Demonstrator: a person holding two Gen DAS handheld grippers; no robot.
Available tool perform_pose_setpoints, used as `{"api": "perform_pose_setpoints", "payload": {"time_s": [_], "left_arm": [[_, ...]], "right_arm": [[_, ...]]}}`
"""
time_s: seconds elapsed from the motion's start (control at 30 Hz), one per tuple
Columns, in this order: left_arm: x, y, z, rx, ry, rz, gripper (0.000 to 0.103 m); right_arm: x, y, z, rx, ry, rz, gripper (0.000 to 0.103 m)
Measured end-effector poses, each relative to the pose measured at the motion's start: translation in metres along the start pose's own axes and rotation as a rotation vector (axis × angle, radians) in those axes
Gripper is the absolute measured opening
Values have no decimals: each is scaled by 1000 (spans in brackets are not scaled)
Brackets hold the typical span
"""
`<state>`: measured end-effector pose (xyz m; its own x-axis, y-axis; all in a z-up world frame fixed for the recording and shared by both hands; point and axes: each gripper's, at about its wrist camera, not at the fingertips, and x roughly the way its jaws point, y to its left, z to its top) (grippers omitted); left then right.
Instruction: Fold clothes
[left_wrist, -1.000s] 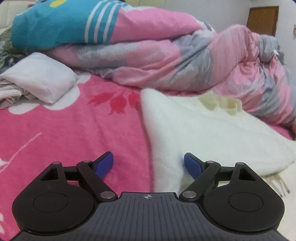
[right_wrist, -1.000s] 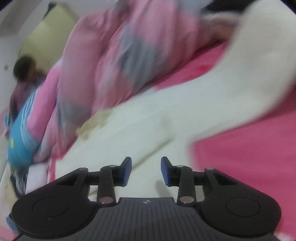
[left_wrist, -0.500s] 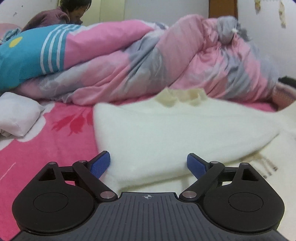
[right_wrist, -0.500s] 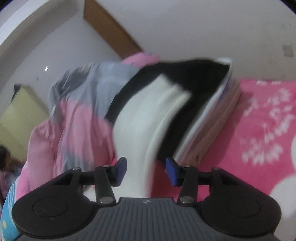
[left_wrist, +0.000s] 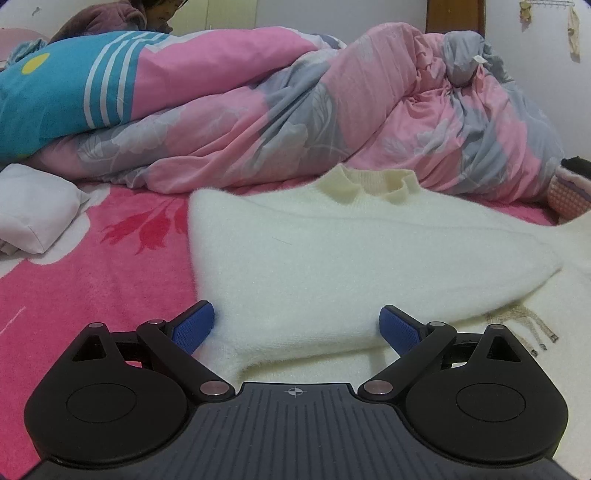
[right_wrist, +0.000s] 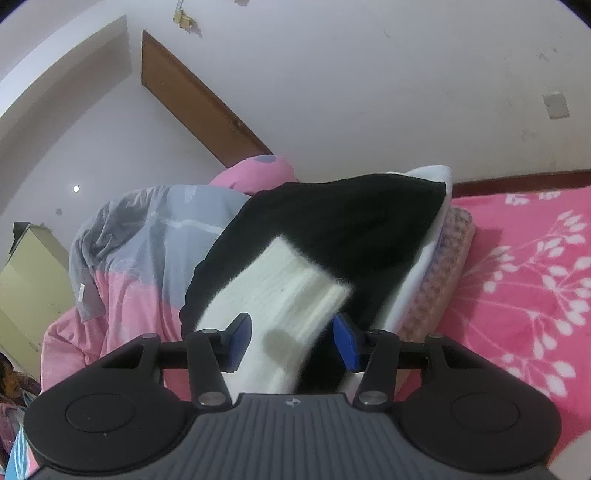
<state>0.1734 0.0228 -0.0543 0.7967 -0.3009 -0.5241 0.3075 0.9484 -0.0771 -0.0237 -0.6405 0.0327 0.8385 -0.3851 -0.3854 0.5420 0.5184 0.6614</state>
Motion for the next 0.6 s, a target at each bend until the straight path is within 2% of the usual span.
{"api": "perform_pose_setpoints", "payload": {"time_s": [0.13, 0.17, 0.23, 0.3, 0.43, 0.53, 0.57, 0.6], "left_arm": [[0, 0, 0, -1, 0, 0, 97], [0, 0, 0, -2, -1, 0, 97], [0, 0, 0, -3, 0, 0, 97], [0, 1, 0, -7, 0, 0, 97], [0, 3, 0, -16, 0, -1, 97], [0, 6, 0, -35, 0, -3, 97], [0, 7, -1, -41, 1, -4, 97], [0, 8, 0, -46, 3, -5, 97]], "right_arm": [[0, 7, -1, -51, -17, -19, 35], [0, 8, -1, -58, -23, -24, 27], [-2, 12, 1, -77, -28, -24, 19], [-3, 16, 3, -96, -33, -23, 7], [-10, 24, 8, -120, -41, -26, 4], [-9, 24, 17, -100, -37, -62, 7], [-8, 21, 20, -81, -28, -69, 14], [-5, 17, 23, -52, -16, -85, 29]]}}
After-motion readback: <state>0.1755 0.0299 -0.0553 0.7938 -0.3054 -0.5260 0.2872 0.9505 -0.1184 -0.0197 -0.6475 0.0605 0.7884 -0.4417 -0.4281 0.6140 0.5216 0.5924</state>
